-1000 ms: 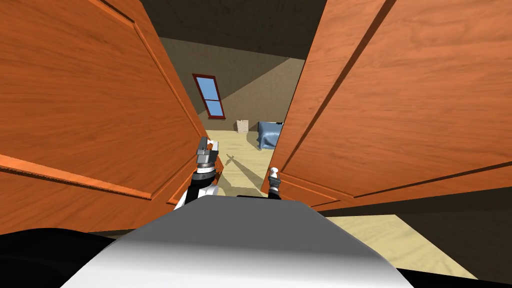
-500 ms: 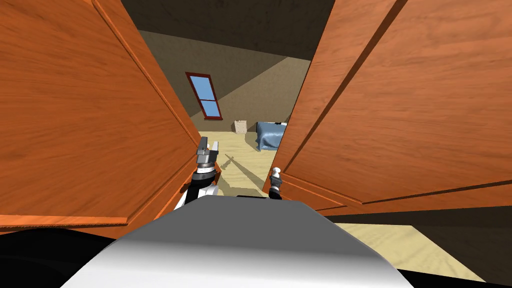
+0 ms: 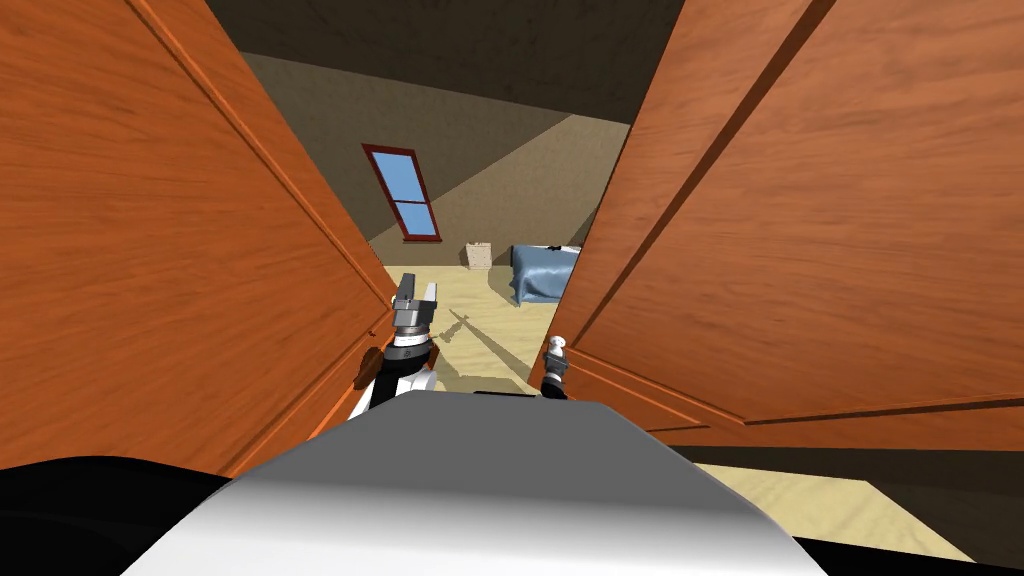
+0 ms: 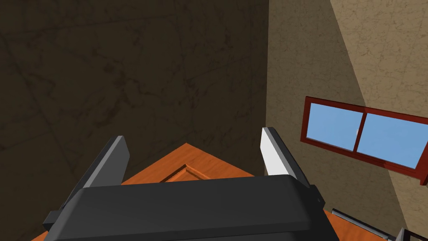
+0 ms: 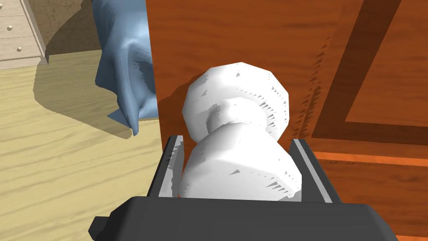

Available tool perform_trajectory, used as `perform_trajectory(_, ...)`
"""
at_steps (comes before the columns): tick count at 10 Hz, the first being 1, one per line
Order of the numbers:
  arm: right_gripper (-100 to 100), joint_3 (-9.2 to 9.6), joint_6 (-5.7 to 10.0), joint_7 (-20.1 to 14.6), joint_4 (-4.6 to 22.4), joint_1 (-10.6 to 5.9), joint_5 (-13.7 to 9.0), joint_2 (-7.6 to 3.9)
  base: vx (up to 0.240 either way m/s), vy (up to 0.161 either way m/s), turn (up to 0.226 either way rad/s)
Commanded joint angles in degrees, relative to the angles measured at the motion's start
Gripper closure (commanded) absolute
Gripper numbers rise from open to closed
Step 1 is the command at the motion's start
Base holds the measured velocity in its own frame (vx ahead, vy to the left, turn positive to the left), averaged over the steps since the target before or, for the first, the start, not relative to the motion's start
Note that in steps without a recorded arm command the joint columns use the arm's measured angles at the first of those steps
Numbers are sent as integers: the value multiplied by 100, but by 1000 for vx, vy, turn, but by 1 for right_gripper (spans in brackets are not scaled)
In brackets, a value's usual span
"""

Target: Push the door open

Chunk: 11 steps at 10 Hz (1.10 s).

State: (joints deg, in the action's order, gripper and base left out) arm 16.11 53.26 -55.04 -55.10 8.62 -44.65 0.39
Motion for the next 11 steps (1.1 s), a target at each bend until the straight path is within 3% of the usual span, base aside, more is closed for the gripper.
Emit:
perform_trajectory(1,100,-129,105,-22,54,-64,-60,-138,173,27,-41)
perform_trajectory(4,100,-239,141,4,52,-71,-127,-179,184,12,-40)
perform_trajectory(6,100,-378,185,38,49,-80,-212,-128,185,4,-75)
perform_trajectory(9,100,-549,241,79,45,-90,-317,121,187,-8,-67)
perform_trajectory(10,100,-489,207,62,92,-113,-287,75,78,4,-20)
perform_trajectory(11,100,-586,246,88,79,-120,-352,-57,118,1,-15)
